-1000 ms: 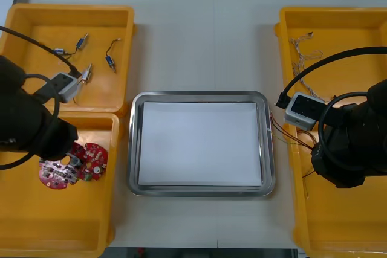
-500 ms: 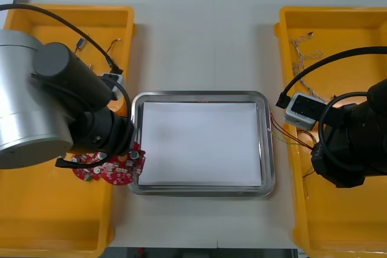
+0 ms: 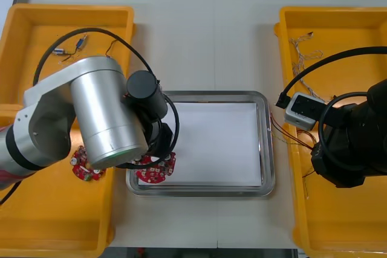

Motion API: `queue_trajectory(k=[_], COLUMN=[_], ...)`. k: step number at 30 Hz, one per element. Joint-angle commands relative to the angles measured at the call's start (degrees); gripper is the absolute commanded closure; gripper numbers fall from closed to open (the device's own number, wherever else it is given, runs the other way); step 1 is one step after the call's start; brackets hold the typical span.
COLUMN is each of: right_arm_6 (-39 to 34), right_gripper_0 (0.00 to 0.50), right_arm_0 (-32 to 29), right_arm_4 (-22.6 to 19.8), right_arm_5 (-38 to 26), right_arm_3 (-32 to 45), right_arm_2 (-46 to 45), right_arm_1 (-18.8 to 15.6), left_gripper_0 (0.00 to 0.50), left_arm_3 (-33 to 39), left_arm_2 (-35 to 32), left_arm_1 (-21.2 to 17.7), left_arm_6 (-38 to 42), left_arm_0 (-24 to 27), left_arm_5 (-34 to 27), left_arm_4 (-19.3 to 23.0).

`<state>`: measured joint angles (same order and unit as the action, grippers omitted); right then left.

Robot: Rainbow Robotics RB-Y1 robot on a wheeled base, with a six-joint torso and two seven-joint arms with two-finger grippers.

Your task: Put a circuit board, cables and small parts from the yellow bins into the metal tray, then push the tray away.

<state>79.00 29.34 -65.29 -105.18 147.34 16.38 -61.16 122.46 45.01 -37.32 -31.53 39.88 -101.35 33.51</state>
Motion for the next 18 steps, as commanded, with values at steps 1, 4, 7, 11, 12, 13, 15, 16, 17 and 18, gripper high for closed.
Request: queue_trajectory(k=[1, 4, 7, 11, 12, 13, 15, 16, 17, 18], right_arm_6=[2.39, 2.39, 2.3, 2.3, 2.21, 2.3, 2.3, 2.21, 2.21, 2.21], right_gripper_0=[0.5, 0.5, 0.5, 0.5, 0.5, 0.5, 0.5, 0.5, 0.5, 0.5], right_arm_0=[1.51, 1.51, 1.51, 1.51, 1.51, 1.51, 1.42, 1.51, 1.51, 1.51], right_arm_4=[0.16, 0.16, 0.25, 0.16, 0.25, 0.16, 0.16, 0.25, 0.25, 0.16], right_arm_5=[-0.29, -0.29, -0.29, -0.2, -0.2, -0.2, -0.2, -0.2, -0.2, -0.2], right_arm_3=[0.14, 0.14, 0.14, 0.14, 0.14, 0.14, 0.14, 0.14, 0.14, 0.14], right_arm_2=[0.49, 0.4, 0.49, 0.4, 0.4, 0.4, 0.4, 0.4, 0.4, 0.4], right_arm_1=[-2.03, -2.03, -2.03, -2.03, -2.03, -2.03, -2.03, -2.03, -2.03, -2.03], left_gripper_0=[0.5, 0.5, 0.5, 0.5, 0.5, 0.5, 0.5, 0.5, 0.5, 0.5], left_arm_3=[-3.19, -5.3, -6.97, -8.2, -8.2, -8.2, -8.29, -8.29, -8.29, -8.29], left_arm_2=[4.03, 5.52, 6.58, 6.58, 6.58, 6.58, 6.58, 6.58, 6.58, 6.58], left_arm_1=[1.9, 1.99, 1.99, 2.16, 2.16, 2.16, 2.16, 2.16, 2.07, 2.07], left_arm_6=[2.88, 3.23, 3.67, 4.11, 4.2, 4.38, 4.55, 4.73, 4.73, 4.81], left_arm_0=[2.13, 2.05, 2.05, 2.05, 1.96, 2.05, 2.05, 1.96, 2.05, 1.96], left_arm_5=[3.44, 5.19, 6.51, 7.65, 7.74, 7.74, 7.92, 8.01, 8.09, 8.09], left_arm_4=[-3.19, -4.15, -4.86, -4.68, -4.77, -4.68, -4.68, -4.68, -4.59, -4.59])
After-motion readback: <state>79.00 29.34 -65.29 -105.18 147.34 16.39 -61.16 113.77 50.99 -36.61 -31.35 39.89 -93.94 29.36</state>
